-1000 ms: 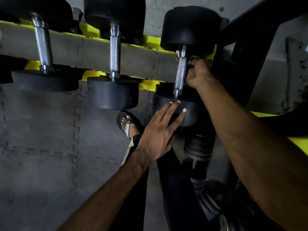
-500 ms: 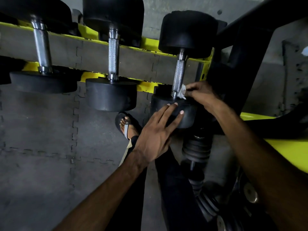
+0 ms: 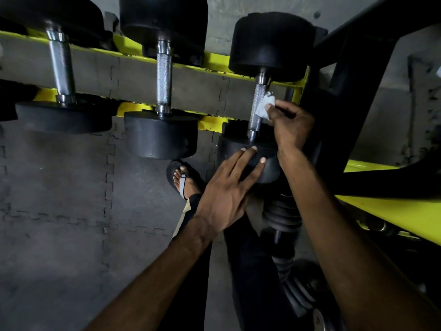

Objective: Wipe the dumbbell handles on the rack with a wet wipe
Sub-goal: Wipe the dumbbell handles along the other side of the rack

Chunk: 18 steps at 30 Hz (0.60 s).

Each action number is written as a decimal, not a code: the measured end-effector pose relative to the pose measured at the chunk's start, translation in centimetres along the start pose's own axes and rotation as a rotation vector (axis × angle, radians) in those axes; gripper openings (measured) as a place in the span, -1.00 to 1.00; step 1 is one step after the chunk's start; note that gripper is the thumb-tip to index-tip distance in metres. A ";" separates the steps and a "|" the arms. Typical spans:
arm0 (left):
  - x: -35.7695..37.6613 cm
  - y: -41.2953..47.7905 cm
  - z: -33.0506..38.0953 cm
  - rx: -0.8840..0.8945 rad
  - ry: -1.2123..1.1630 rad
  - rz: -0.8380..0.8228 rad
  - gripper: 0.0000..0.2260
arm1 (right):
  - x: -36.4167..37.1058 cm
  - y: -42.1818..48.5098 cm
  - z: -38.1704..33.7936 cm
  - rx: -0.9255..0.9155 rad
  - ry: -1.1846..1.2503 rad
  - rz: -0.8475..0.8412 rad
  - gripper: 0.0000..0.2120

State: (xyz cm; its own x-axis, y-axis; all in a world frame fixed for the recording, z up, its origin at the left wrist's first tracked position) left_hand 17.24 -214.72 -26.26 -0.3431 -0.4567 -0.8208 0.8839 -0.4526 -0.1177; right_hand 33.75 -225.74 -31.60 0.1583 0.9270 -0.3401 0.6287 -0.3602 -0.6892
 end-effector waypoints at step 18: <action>-0.3 0.1 0.1 0.005 0.031 -0.007 -0.12 | 2.6 4.6 -1.1 0.499 0.035 -0.380 -0.68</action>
State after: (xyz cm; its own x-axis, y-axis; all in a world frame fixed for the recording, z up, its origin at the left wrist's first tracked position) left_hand 17.39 -214.68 -25.96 -0.3397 -0.4297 -0.8366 0.8798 -0.4597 -0.1210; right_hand 37.86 -224.86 -34.98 0.0243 0.9997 0.0025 0.2166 -0.0028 -0.9763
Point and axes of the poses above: each hand's wrist, its own y-axis towards the middle knuckle, its own x-axis out of the palm, z = x × y, the point moved 1 cm from there along y, towards the middle knuckle, and after that the axes turned 15 degrees about x, right-handed, at the moved point
